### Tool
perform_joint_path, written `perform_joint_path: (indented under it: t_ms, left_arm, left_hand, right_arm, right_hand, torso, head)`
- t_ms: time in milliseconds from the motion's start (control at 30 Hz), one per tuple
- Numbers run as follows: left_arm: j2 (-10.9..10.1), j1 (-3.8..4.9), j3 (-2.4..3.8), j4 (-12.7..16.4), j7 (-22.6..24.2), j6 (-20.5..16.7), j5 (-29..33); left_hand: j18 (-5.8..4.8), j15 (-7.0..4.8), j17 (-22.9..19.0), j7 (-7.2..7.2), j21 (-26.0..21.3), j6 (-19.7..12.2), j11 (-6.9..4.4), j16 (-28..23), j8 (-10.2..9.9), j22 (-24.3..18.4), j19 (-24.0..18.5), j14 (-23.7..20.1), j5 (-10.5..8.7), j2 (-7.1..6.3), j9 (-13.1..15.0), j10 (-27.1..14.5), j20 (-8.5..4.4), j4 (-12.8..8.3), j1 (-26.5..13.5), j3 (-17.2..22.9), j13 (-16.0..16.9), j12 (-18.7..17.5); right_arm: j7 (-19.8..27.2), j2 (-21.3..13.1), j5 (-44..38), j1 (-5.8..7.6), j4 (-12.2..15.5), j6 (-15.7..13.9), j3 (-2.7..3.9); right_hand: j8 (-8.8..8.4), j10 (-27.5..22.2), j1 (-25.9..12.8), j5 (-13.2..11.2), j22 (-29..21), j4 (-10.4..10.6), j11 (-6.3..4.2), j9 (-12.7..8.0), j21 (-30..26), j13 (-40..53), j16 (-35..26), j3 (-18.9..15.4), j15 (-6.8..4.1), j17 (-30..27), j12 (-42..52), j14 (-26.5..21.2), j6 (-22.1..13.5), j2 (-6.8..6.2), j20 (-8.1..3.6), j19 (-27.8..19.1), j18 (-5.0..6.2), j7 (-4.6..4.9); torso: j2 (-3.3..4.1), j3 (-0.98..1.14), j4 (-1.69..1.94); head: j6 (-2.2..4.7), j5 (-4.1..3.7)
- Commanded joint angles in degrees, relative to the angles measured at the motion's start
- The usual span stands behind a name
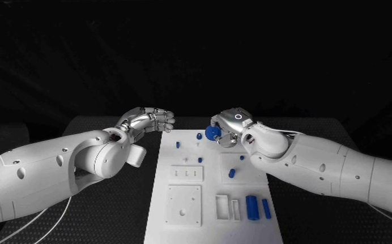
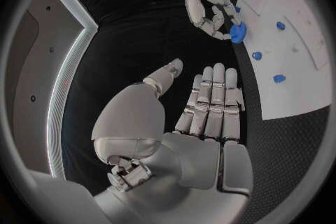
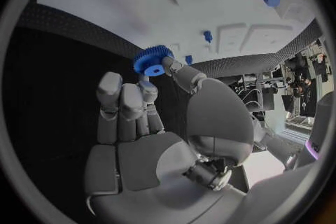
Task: Assemble the parts on the task board
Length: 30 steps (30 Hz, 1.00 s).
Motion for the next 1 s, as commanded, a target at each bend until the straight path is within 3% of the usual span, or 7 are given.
perform_joint_path:
  t_ms: [33,233,533,633,1000]
  left_arm:
    - [0.14,0.08,0.03,0.09,0.52,0.47,-0.27]
    - [0.26,0.08,0.03,0.14,0.55,0.49,-0.27]
    - [0.45,0.09,0.03,0.20,0.52,0.52,-0.27]
    - [0.58,0.09,0.03,0.23,0.53,0.57,-0.27]
    - [0.65,0.09,0.03,0.33,0.52,0.62,-0.27]
  left_hand:
    - [0.93,0.43,0.07,0.19,0.29,0.05,0.43,-0.25,-0.35,1.37,-0.45,0.04,0.26,0.17,0.02,0.15,0.15,-0.29,-0.23,0.12,-0.06,-0.19]
    - [0.93,0.43,0.10,0.19,0.30,0.05,0.43,-0.27,-0.36,1.37,-0.46,0.05,0.27,0.18,0.03,0.16,0.15,-0.30,-0.23,0.14,-0.06,-0.21]
    - [0.93,0.43,0.13,0.19,0.33,0.05,0.43,-0.30,-0.37,1.37,-0.47,0.06,0.28,0.19,0.03,0.18,0.16,-0.33,-0.24,0.15,-0.06,-0.24]
    - [0.93,0.43,0.14,0.19,0.34,0.06,0.42,-0.32,-0.37,1.37,-0.47,0.06,0.28,0.19,0.03,0.19,0.16,-0.34,-0.24,0.15,-0.06,-0.25]
    - [0.93,0.44,0.19,0.19,0.37,0.07,0.42,-0.36,-0.38,1.36,-0.49,0.07,0.29,0.21,0.04,0.22,0.17,-0.35,-0.27,0.16,-0.06,-0.29]
  right_arm:
    - [-2.74,1.13,-5.80,-0.03,0.51,-2.10,-0.04]
    - [-3.52,3.67,-7.74,-0.18,0.01,-2.39,-1.00]
    - [-3.39,6.62,-8.02,-0.84,-1.93,-1.68,-2.11]
    - [-3.26,7.19,-8.02,-1.02,-2.56,-1.30,-2.42]
    - [-3.07,8.44,-8.00,-1.49,-4.14,-0.56,-3.36]
  right_hand:
    - [0.29,0.35,-0.03,-0.27,0.92,0.40,0.07,0.19,0.32,-0.08,-0.31,-0.01,-0.27,0.09,0.02,0.07,6.32,-0.73,0.02,0.30,2.44,0.39]
    - [0.29,0.53,0.17,-0.27,0.90,0.82,0.07,0.33,0.36,-0.18,-0.38,0.46,-0.24,0.09,-0.11,0.10,6.36,-1.25,0.05,0.31,2.44,0.38]
    - [0.29,0.63,0.29,-0.27,0.90,0.98,0.07,0.39,0.42,-0.23,-0.41,0.68,-0.21,0.09,-0.18,0.13,6.38,-1.45,0.09,0.35,2.44,0.37]
    - [0.28,0.64,0.31,-0.27,0.90,1.00,0.07,0.40,0.42,-0.23,-0.41,0.71,-0.21,0.09,-0.19,0.13,6.37,-1.46,0.09,0.35,2.44,0.38]
    - [0.26,0.66,0.34,-0.27,0.90,1.04,0.08,0.43,0.45,-0.25,-0.43,0.78,-0.19,0.08,-0.23,0.14,6.34,-1.49,0.11,0.35,2.44,0.39]
  torso:
    - [0.10,-0.06,0.04]
    - [0.17,-0.15,0.12]
    - [0.23,-0.19,0.40]
    - [0.28,-0.31,0.57]
    - [0.24,-0.18,0.32]
  head:
    - [0.26,0.24]
    - [0.43,0.45]
    - [0.13,0.53]
    - [-0.05,0.57]
    - [-0.41,1.01]
